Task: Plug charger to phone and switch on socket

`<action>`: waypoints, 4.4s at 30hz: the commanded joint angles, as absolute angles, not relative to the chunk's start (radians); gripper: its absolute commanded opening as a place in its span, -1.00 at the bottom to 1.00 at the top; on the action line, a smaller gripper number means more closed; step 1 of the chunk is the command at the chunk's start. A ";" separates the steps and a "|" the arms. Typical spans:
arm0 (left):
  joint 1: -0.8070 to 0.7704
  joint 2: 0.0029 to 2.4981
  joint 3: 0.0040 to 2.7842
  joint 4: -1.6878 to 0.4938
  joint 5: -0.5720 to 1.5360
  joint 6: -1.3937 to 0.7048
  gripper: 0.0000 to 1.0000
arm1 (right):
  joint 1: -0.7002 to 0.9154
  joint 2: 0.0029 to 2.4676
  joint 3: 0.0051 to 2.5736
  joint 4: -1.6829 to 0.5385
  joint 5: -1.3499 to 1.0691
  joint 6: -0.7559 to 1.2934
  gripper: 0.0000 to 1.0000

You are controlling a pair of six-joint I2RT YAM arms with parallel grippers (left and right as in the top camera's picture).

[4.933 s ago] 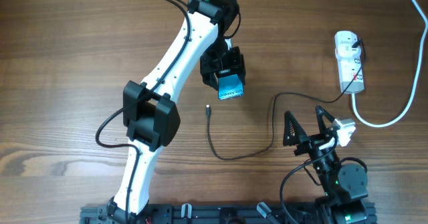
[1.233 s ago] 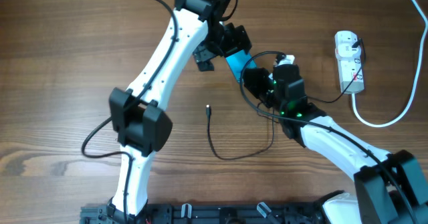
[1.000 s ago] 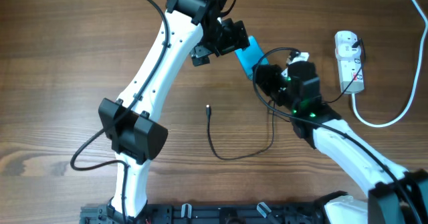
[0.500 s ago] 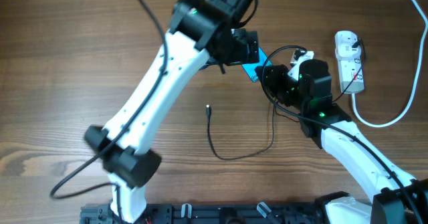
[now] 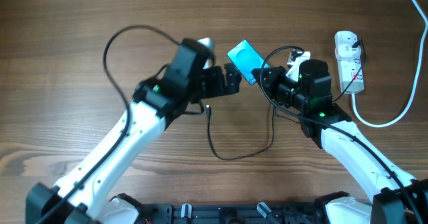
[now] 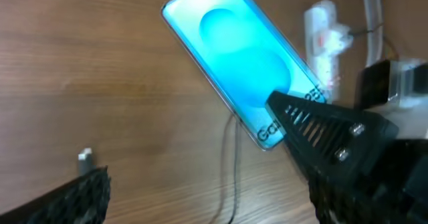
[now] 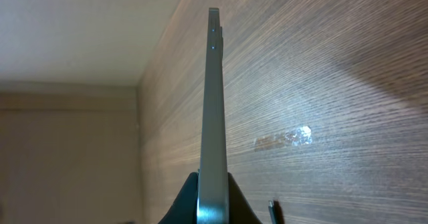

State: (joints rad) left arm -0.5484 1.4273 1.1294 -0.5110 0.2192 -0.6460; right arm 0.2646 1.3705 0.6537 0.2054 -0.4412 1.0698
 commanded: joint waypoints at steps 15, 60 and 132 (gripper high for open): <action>-0.323 1.431 0.608 0.495 0.491 -1.042 1.00 | 0.268 1.431 0.675 0.476 -0.482 1.239 -0.92; -0.309 1.597 0.609 0.951 0.369 -1.192 1.00 | 0.475 1.748 0.675 1.042 -0.582 1.436 -0.91; -0.309 1.597 0.609 0.976 0.400 -1.384 0.19 | 0.483 1.748 0.675 1.052 -0.538 1.493 -0.91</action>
